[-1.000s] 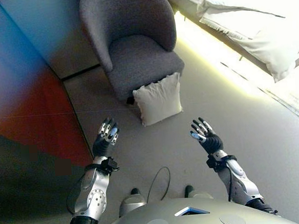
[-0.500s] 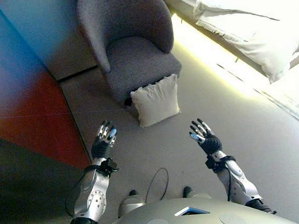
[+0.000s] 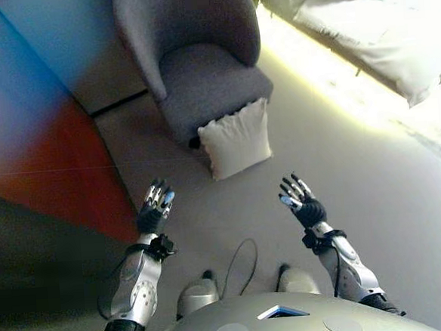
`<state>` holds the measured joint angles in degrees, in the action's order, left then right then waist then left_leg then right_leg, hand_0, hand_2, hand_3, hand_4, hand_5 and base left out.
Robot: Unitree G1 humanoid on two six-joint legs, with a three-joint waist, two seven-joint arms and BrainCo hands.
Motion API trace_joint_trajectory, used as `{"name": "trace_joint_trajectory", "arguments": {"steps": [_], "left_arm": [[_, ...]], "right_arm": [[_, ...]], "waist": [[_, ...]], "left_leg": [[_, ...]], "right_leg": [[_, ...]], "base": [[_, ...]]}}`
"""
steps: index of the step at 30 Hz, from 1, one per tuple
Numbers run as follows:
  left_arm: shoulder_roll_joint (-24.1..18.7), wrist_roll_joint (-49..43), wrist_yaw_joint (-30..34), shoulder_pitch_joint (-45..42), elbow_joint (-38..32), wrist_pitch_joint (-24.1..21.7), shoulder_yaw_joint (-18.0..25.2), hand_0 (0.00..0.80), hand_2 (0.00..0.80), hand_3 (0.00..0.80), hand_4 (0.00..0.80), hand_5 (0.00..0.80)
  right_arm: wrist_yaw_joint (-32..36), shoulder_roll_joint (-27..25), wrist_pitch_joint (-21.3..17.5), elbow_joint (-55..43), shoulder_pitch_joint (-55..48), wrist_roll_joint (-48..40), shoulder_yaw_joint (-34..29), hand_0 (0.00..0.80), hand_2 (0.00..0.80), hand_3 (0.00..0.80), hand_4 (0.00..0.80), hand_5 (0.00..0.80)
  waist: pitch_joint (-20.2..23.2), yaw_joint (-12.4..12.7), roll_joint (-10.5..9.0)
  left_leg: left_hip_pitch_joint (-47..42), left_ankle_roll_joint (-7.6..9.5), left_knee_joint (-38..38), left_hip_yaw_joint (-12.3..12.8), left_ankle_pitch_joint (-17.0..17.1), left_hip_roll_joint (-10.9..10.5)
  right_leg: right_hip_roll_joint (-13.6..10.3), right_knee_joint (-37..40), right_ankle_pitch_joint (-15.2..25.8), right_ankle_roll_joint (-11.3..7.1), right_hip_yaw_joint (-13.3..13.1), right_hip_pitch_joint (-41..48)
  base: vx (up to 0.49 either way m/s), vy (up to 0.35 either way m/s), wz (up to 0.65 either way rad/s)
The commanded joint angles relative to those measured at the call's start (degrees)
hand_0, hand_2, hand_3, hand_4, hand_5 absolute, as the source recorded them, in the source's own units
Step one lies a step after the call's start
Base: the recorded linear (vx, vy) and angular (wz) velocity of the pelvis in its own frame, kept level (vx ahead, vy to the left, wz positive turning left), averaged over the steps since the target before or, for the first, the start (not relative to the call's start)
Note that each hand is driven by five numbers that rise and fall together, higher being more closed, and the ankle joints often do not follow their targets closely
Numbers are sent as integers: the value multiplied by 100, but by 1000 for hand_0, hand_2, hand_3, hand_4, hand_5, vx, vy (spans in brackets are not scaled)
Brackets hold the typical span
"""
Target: Pick up the cushion and take it to the sofa
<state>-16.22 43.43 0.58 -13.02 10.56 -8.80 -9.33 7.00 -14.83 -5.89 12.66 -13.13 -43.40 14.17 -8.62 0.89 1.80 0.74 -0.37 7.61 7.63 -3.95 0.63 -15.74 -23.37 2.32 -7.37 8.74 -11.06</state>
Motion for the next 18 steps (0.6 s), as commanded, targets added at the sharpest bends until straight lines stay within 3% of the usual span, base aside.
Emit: {"name": "trace_joint_trajectory", "arguments": {"steps": [1, 6, 9, 11, 16, 18], "left_arm": [[-381, 43, 187, -154, -542, -28, 442, 0, 0, 0, 0, 0], [-458, 81, 2, -171, -688, -63, 314, 0, 0, 0, 0, 0], [-517, 88, -84, -18, -547, -148, 109, 0, 0, 0, 0, 0], [-526, 66, -167, -49, -506, -112, 40, 0, 0, 0, 0, 0], [-478, -28, -20, -380, -479, -20, 84, 0, 0, 0, 0, 0], [-464, -143, 81, -534, -484, -61, 151, 0, 0, 0, 0, 0]], "right_arm": [[170, 234, -130, -582, -255, 88, -36, 0, 0, 0, 0, 0], [173, 146, -172, -576, -221, 29, -24, 0, 0, 0, 0, 0], [150, 39, -153, -368, 83, -151, -79, 0, 0, 0, 0, 0], [117, 0, -111, -323, 85, -196, -121, 0, 0, 0, 0, 0], [152, 5, -130, -468, -275, -101, -207, 0, 0, 0, 0, 0], [260, -9, -83, -489, -439, -91, -300, 0, 0, 0, 0, 0]], "waist": [[-55, 46, -172], [-170, -109, -408], [-221, -217, -539], [-184, -278, -565], [-39, -392, -604], [37, -455, -585]], "left_leg": [[-281, 517, -38, 57, -449, -395], [-503, 405, 112, 18, -798, -553], [-663, 323, 235, -92, -1059, -633], [-836, 324, 210, -111, -1138, -642], [-1224, 410, 197, -200, -1378, -644], [-1372, 411, 263, -232, -1533, -559]], "right_leg": [[-523, -982, 980, -156, -174, -274], [-369, 509, 1229, -363, -16, -333], [-180, 2124, 1220, -465, 256, -347], [-24, 2621, 1284, -502, 440, -395], [71, 2679, 1420, -484, 583, -471], [51, 2472, 1348, -441, 483, -512]], "base": [[177, 58, -3], [184, -60, 3], [315, -118, -19], [385, -91, 7], [445, -115, 35], [511, -178, 14]]}}
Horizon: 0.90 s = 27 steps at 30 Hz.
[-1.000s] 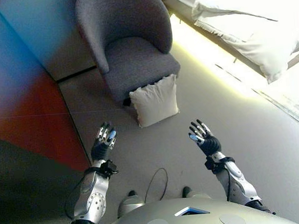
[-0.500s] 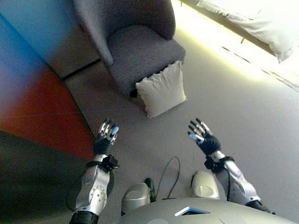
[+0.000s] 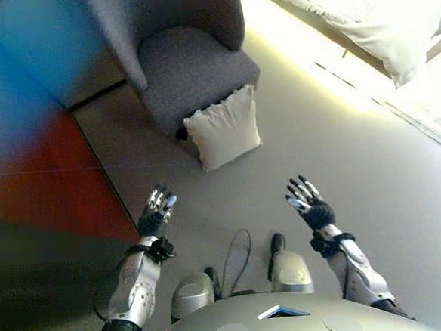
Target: Pick up the cushion and take it to the sofa
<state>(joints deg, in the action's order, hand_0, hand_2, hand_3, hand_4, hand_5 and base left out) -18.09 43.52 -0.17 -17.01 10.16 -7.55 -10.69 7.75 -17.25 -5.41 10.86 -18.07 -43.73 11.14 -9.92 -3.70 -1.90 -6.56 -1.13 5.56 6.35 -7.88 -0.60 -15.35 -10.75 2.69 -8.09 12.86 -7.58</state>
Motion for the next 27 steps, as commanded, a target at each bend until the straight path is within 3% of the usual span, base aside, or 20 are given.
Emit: {"name": "trace_joint_trajectory", "arguments": {"steps": [1, 5, 7, 9, 12, 14, 19, 20, 23, 27], "left_arm": [[-275, -163, 185, -176, -454, -199, 320, 0, 0, 0, 0, 0], [-209, -133, 52, -350, -448, -327, 442, 0, 0, 0, 0, 0], [-180, -104, 48, -389, -391, -359, 529, 0, 0, 0, 0, 0], [-139, 35, 117, -401, -444, -392, 565, 0, 0, 0, 0, 0], [-16, 70, 194, -373, -522, -439, 505, 0, 0, 0, 0, 0], [13, 57, 263, -305, -575, -406, 407, 0, 0, 0, 0, 0], [-12, 17, 400, -216, -503, -424, 364, 0, 0, 0, 0, 0], [-93, 71, 441, -98, -529, -338, 359, 0, 0, 0, 0, 0], [-81, 33, 449, 3, -475, -341, 294, 0, 0, 0, 0, 0], [7, -94, 546, -199, -504, -374, 306, 0, 0, 0, 0, 0]], "right_arm": [[243, 239, -116, -280, 9, -24, -24, 0, 0, 0, 0, 0], [385, 131, 29, -222, -103, 138, 64, 0, 0, 0, 0, 0], [405, 42, 125, -268, -124, 196, 105, 0, 0, 0, 0, 0], [558, -74, 143, -268, -88, 136, 92, 0, 0, 0, 0, 0], [575, -229, 7, -100, 65, 127, 48, 0, 0, 0, 0, 0], [430, -298, -163, -31, 247, -14, 38, 0, 0, 0, 0, 0], [315, -277, -231, -39, 419, -174, 44, 0, 0, 0, 0, 0], [175, -264, -143, -133, 429, -184, 55, 0, 0, 0, 0, 0], [172, -239, -189, -153, 294, -178, 134, 0, 0, 0, 0, 0], [355, -229, -188, -98, 124, -175, 164, 0, 0, 0, 0, 0]], "waist": [[201, -9, -196], [403, -87, -68], [502, -131, -9], [562, -92, -6], [586, 84, -111], [488, 216, -187], [371, 328, -146], [286, 341, -26], [209, 501, 166], [182, 761, 183]], "left_leg": [[-688, 481, 491, -100, -1183, -395], [-880, 198, 846, -84, -726, 25], [-887, -18, 1147, -147, -143, 273], [-592, -210, 1944, -249, 530, 418], [265, -292, 3301, -231, 1022, 322], [1068, -145, 3743, -43, 867, 579], [1264, -127, 2800, 195, 904, 767], [1310, -259, 1604, 276, 1274, 939], [1571, -487, 135, 14, 1726, 852], [1883, -544, -791, -248, 2049, 769]], "right_leg": [[25, 1143, 1225, -361, 40, -836], [277, 628, 838, -217, -117, -832], [489, 385, 615, -49, -262, -780], [691, 345, 271, 247, -263, -479], [747, 477, -27, 564, -107, 14], [699, 435, -248, 692, -74, 267], [732, 307, -457, 668, -125, 472], [904, 276, -636, 624, -299, 650], [1103, 230, -872, 534, -450, 930], [1211, 496, -1053, 489, -739, 1571]], "base": [[486, -197, -2], [522, -264, -13], [506, -307, -19], [414, -296, 11], [329, -268, -16], [225, -183, -14], [182, -25, -2], [376, 55, -15], [376, 48, 12], [367, 9, -8]]}}
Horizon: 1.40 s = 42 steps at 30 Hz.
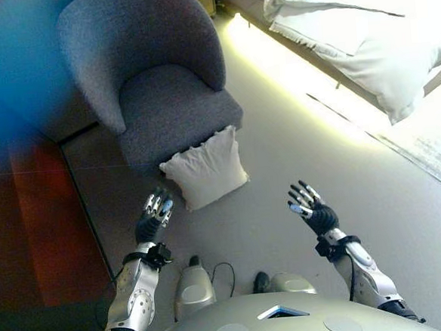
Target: Pick up the cushion and take it to the sofa
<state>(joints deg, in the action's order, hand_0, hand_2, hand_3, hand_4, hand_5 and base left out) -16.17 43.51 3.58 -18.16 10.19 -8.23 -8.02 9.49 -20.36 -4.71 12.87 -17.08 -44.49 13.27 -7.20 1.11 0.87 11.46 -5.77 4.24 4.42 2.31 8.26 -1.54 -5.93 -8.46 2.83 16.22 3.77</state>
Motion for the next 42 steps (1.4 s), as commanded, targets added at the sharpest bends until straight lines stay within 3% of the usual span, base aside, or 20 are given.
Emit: {"name": "trace_joint_trajectory", "arguments": {"steps": [1, 3, 6, 8, 9, 11, 12, 14, 16, 17, 18, 20, 22, 24, 27, 30, 35, 39, 42], "left_arm": [[-161, -113, 175, -145, -531, -307, 48, 0, 0, 0, 0, 0], [-148, -125, 219, -253, -591, -288, 97, 0, 0, 0, 0, 0], [-185, -95, 279, -296, -590, -261, 127, 0, 0, 0, 0, 0], [-252, -49, 307, -220, -576, -211, 124, 0, 0, 0, 0, 0], [-285, -40, 262, -156, -579, -197, 92, 0, 0, 0, 0, 0], [-358, -17, 212, -43, -537, -245, 5, 0, 0, 0, 0, 0], [-422, -56, 157, 86, -452, -254, -25, 0, 0, 0, 0, 0], [-460, -18, 187, 137, -463, -234, -6, 0, 0, 0, 0, 0], [-482, 38, 248, 131, -604, -166, 43, 0, 0, 0, 0, 0], [-486, -6, 234, 115, -630, -177, 51, 0, 0, 0, 0, 0], [-482, -43, 208, 108, -623, -204, 38, 0, 0, 0, 0, 0], [-461, -88, 62, 121, -623, -260, -7, 0, 0, 0, 0, 0], [-467, -19, -61, 128, -714, -289, 11, 0, 0, 0, 0, 0], [-468, -5, -100, 119, -725, -277, 85, 0, 0, 0, 0, 0], [-535, 75, -159, 156, -631, -301, 174, 0, 0, 0, 0, 0], [-567, 169, -262, 166, -647, -334, 201, 0, 0, 0, 0, 0], [-565, 134, -212, 9, -680, -324, 139, 0, 0, 0, 0, 0], [-551, 82, -45, -83, -627, -215, 289, 0, 0, 0, 0, 0], [-563, 68, 17, -145, -607, -144, 436, 0, 0, 0, 0, 0]], "right_arm": [[210, 81, -232, -313, -14, -75, -43, 0, 0, 0, 0, 0], [266, 66, -163, -378, -81, -34, -34, 0, 0, 0, 0, 0], [295, 88, -139, -443, -161, -20, -22, 0, 0, 0, 0, 0], [182, 110, -132, -488, -140, -46, 2, 0, 0, 0, 0, 0], [126, 133, -167, -466, -113, -48, 38, 0, 0, 0, 0, 0], [63, 188, -236, -430, -69, -72, 77, 0, 0, 0, 0, 0], [-45, 236, -205, -428, -27, -127, 73, 0, 0, 0, 0, 0], [-67, 254, -153, -487, -19, -159, 47, 0, 0, 0, 0, 0], [-20, 316, -168, -590, -70, -108, -17, 0, 0, 0, 0, 0], [8, 389, -216, -587, -99, -90, -39, 0, 0, 0, 0, 0], [-15, 452, -236, -599, -121, -79, -42, 0, 0, 0, 0, 0], [-121, 522, -249, -737, -177, 16, 18, 0, 0, 0, 0, 0], [-98, 531, -293, -801, -217, 109, 76, 0, 0, 0, 0, 0], [-78, 543, -348, -736, -201, 96, 82, 0, 0, 0, 0, 0], [17, 551, -413, -598, -73, 20, 84, 0, 0, 0, 0, 0], [89, 575, -473, -424, 155, 22, 93, 0, 0, 0, 0, 0], [-55, 548, -433, -376, 418, -127, 24, 0, 0, 0, 0, 0], [78, 529, -321, -317, 326, -393, -163, 0, 0, 0, 0, 0], [146, 551, -234, -329, 191, -445, -238, 0, 0, 0, 0, 0]], "waist": [[-75, 323, -99], [-16, 373, -76], [72, 355, -16], [100, 288, -114], [126, 286, -179], [134, 380, -164], [155, 435, -275], [171, 447, -342], [261, 534, -462], [281, 549, -550], [296, 538, -545], [289, 468, -491], [235, 462, -433], [171, 478, -388], [73, 483, -371], [-41, 476, -430], [-99, 432, -637], [-62, 417, -689], [0, 436, -726]], "left_leg": [[130, -72, -760, -63, 1036, -123], [197, -69, -860, 20, 1003, -86], [350, -111, -917, 681, 1046, 22], [280, -13, -656, 1052, 814, -117], [270, 99, -583, 1092, 644, -210], [406, 200, -389, 974, 651, -210], [476, 359, -14, 741, 425, -407], [524, 450, 233, 749, 306, -490], [517, 721, 492, 893, 27, -636], [396, 833, 550, 884, -226, -820], [275, 932, 552, 898, -335, -898], [-1, 1109, 569, 901, -539, -1036], [-228, 1197, 562, 795, -676, -1129], [-393, 1149, 560, 718, -694, -1126], [-706, 1072, 583, 490, -832, -1113], [-889, 971, 581, 334, -898, -1091], [-1088, 800, 574, -243, -1209, -1175], [-1219, 757, 719, -675, -1461, -1127], [-1246, 732, 915, -892, -1659, -1051]], "right_leg": [[-182, 29, -1, -614, -1118, 555], [-187, 63, -134, -626, -1150, 753], [-190, 61, -390, -655, -997, 1027], [-335, 28, -533, -715, -877, 1214], [-425, -9, -540, -759, -835, 1250], [-475, -188, -494, -808, -810, 1225], [-693, -458, -339, -929, -797, 1226], [-843, -634, -163, -1023, -756, 1234], [-1358, -1328, 601, -1170, -544, 1229], [-1705, -2022, 949, -1294, -506, 1109], [-1851, -2555, 1218, -1330, -539, 902], [-2081, -3581, 1506, -1295, -708, 267], [-2278, -3873, 1488, -1176, -762, -398], [-2197, -3397, 1232, -1048, -627, -522], [-2047, -2413, 1253, -1068, -455, -675], [-2035, -1188, 1707, -1162, -284, -897], [-2033, 359, 2297, -1510, -724, -1069], [-2020, 866, 2359, -1607, -1004, -1057], [-2171, 842, 2451, -1649, -1247, -1010]], "base": [[373, 42, -43], [375, 63, -48], [393, 84, -43], [387, 87, 22], [333, 106, 49], [349, 132, 16], [382, 162, -22], [280, 150, -2], [307, 241, 17], [331, 302, -1], [373, 344, 1], [283, 310, 11], [219, 192, 10], [214, 0, -3], [193, -117, 10], [132, -109, 11], [231, -101, 47], [286, -88, 95], [280, -150, 88]]}}
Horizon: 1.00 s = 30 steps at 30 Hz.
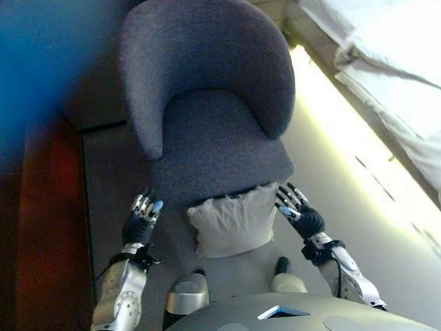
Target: Pick up the cushion and take it to the sofa
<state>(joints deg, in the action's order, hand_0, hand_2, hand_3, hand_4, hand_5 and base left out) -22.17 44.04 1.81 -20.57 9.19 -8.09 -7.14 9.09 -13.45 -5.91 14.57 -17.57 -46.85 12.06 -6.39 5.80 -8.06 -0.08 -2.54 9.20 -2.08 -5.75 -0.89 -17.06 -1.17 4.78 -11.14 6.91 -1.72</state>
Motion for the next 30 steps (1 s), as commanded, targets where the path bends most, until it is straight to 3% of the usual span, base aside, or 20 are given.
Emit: {"name": "trace_joint_trajectory", "arguments": {"steps": [1, 6, 9, 11, 13, 16, 17, 21, 23, 24, 26, 27, 30], "left_arm": [[24, 34, 217, 83, -505, -135, 401, 0, 0, 0, 0, 0], [-70, 71, 295, 79, -582, 60, 584, 0, 0, 0, 0, 0], [-97, 112, 260, 66, -602, 83, 646, 0, 0, 0, 0, 0], [-117, 187, 107, 50, -637, 45, 724, 0, 0, 0, 0, 0], [-103, 304, -73, 92, -644, -56, 735, 0, 0, 0, 0, 0], [12, 598, -175, 192, -656, 23, 619, 0, 0, 0, 0, 0], [64, 608, -150, 201, -660, 52, 587, 0, 0, 0, 0, 0], [313, 416, 12, 296, -627, 167, 213, 0, 0, 0, 0, 0], [322, 310, 134, 294, -619, 111, 112, 0, 0, 0, 0, 0], [320, 245, 201, 259, -639, 85, 98, 0, 0, 0, 0, 0], [316, 175, 223, 253, -667, 92, 76, 0, 0, 0, 0, 0], [311, 143, 282, 272, -645, 93, 72, 0, 0, 0, 0, 0], [287, -73, 338, 325, -503, 36, 45, 0, 0, 0, 0, 0]], "right_arm": [[192, -157, -96, -547, 195, -234, -126, 0, 0, 0, 0, 0], [157, -194, -57, -620, 102, -379, -107, 0, 0, 0, 0, 0], [188, -248, -23, -652, 95, -366, -54, 0, 0, 0, 0, 0], [263, -348, 166, -706, 147, -282, 8, 0, 0, 0, 0, 0], [291, -494, 372, -704, 263, -209, 139, 0, 0, 0, 0, 0], [228, -671, 444, -762, 380, -176, 285, 0, 0, 0, 0, 0], [227, -695, 428, -786, 360, -215, 277, 0, 0, 0, 0, 0], [55, -796, 74, -867, 141, -223, 92, 0, 0, 0, 0, 0], [101, -771, -94, -808, 56, -252, 18, 0, 0, 0, 0, 0], [142, -720, -158, -789, 3, -244, -19, 0, 0, 0, 0, 0], [90, -596, -288, -763, -39, -199, -29, 0, 0, 0, 0, 0], [27, -546, -390, -733, -26, -210, -2, 0, 0, 0, 0, 0], [-206, -387, -671, -526, 121, -245, 113, 0, 0, 0, 0, 0]], "waist": [[-60, -22, 150], [-7, 26, 99], [28, -5, 69], [17, -21, 70], [20, -27, 74], [-47, 1, 105], [-66, 3, 92], [-137, -224, 163], [-153, -291, 260], [-145, -312, 353], [-135, -275, 477], [-143, -231, 506], [-79, -175, 556]], "left_leg": [[-74, 393, 520, -301, -934, -110], [-52, 296, 800, -590, -1191, 77], [-170, 173, 779, -803, -1213, 268], [-297, 72, 738, -800, -1153, 558], [-402, -57, 654, -757, -791, 898], [-214, -221, 775, -848, 261, 1236], [-124, -226, 841, -793, 425, 1263], [369, -191, 1266, 289, 652, 1378], [484, -186, 1190, 642, 477, 1183], [446, -173, 859, 881, 392, 995], [400, -115, 246, 1090, 318, 616], [441, -84, 14, 1106, 393, 496], [295, 77, -318, 749, 427, 319]], "right_leg": [[-673, 343, 1137, -262, -398, -425], [-686, 224, 992, -298, -683, -278], [-417, 7, 714, -317, -978, -255], [-265, -300, 355, -317, -965, -249], [-54, -477, -18, -281, -811, -220], [292, -625, -363, 15, -587, -82], [330, -609, -412, 100, -463, -21], [447, -573, -597, 397, 178, 134], [450, -617, -639, 397, 383, 158], [462, -670, -675, 366, 500, 180], [469, -715, -703, 303, 621, 236], [467, -733, -713, 277, 657, 270], [440, -933, -773, 269, 656, 244]], "base": [[264, -193, 42], [253, -260, 30], [250, -374, 47], [186, -428, 41], [128, -390, 21], [62, -315, 20], [8, -281, 39], [-56, -196, 86], [-27, -36, 150], [23, 42, 82], [54, 82, 58], [48, 85, 80], [40, 108, 41]]}}
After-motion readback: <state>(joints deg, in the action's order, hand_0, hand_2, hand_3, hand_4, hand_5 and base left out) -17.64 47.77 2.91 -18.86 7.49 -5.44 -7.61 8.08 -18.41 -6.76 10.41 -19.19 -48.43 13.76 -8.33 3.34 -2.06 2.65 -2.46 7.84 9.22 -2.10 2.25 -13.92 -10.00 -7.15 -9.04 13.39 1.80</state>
